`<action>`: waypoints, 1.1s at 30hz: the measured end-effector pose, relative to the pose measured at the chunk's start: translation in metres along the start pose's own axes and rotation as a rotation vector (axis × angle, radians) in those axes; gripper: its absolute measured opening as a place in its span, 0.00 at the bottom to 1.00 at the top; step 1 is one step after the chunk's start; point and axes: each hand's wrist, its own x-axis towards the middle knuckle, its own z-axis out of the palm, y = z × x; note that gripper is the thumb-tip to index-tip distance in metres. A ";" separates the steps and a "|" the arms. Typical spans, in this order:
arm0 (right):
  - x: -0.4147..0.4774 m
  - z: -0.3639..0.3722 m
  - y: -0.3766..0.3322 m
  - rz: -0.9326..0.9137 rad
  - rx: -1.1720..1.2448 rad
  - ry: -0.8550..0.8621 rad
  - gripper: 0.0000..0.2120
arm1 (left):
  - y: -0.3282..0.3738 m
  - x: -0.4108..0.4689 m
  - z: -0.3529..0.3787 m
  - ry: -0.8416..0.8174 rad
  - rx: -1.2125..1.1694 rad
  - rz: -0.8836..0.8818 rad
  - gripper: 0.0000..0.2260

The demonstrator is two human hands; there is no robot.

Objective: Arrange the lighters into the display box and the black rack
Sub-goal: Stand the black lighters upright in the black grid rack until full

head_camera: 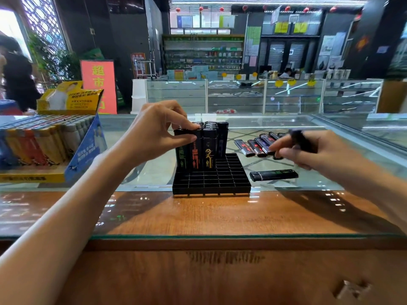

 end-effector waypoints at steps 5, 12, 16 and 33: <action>0.004 0.009 0.009 -0.159 -0.619 -0.171 0.10 | 0.001 -0.001 0.001 0.020 -0.015 0.023 0.09; 0.010 0.013 0.004 -0.097 -0.590 -0.219 0.11 | 0.001 -0.001 0.000 0.027 -0.035 0.027 0.08; 0.004 0.018 -0.010 -0.014 0.131 -0.212 0.19 | 0.012 -0.002 -0.002 0.077 -0.166 0.051 0.08; 0.023 0.069 -0.047 -0.066 0.722 -0.405 0.10 | 0.023 -0.008 -0.007 -0.009 -0.697 -0.063 0.07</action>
